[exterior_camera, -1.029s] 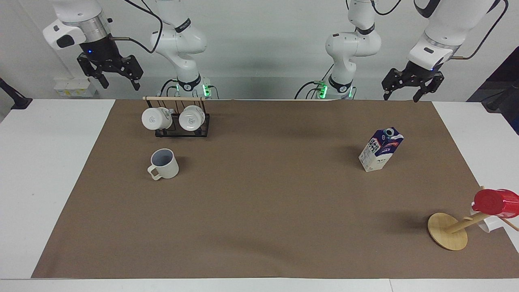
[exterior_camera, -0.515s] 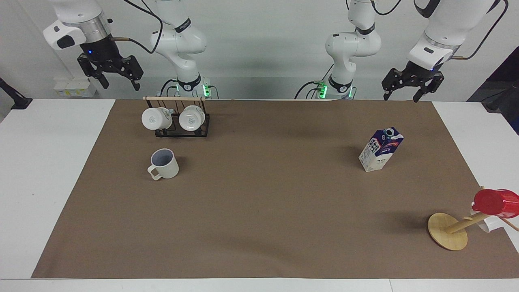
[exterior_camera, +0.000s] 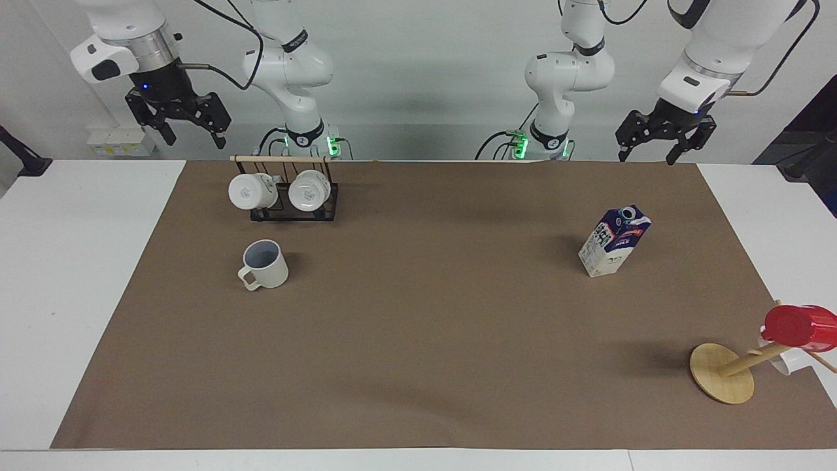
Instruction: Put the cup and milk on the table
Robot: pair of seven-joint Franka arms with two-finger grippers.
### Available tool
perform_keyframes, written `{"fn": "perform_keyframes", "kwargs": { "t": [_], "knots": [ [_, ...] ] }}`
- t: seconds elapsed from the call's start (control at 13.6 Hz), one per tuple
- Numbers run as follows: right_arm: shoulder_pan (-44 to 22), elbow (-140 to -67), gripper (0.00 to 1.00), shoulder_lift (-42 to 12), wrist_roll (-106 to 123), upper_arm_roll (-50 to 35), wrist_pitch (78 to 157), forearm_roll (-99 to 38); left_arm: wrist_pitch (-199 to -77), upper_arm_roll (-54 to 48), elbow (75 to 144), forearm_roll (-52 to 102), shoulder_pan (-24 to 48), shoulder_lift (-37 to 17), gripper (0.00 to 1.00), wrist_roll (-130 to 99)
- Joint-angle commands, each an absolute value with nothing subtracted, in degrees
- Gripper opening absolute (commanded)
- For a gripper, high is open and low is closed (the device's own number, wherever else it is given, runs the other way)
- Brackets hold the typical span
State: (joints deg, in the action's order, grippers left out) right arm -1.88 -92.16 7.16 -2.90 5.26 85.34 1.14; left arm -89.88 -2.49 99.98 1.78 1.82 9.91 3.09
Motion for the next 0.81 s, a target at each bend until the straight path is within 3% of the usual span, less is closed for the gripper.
{"fn": "perform_keyframes", "kwargs": {
  "t": [0.0,0.74],
  "knots": [
    [-1.7,-94.1,1.0,8.7,-4.2,5.0,86.6,1.8,-88.8,-2.9,99.0,1.0,1.1,9.8,1.0,2.7],
    [-2.0,-96.6,1.0,8.0,-2.9,4.8,88.7,1.1,-88.8,-2.9,99.0,1.0,1.1,9.8,1.0,2.7]
  ]
}}
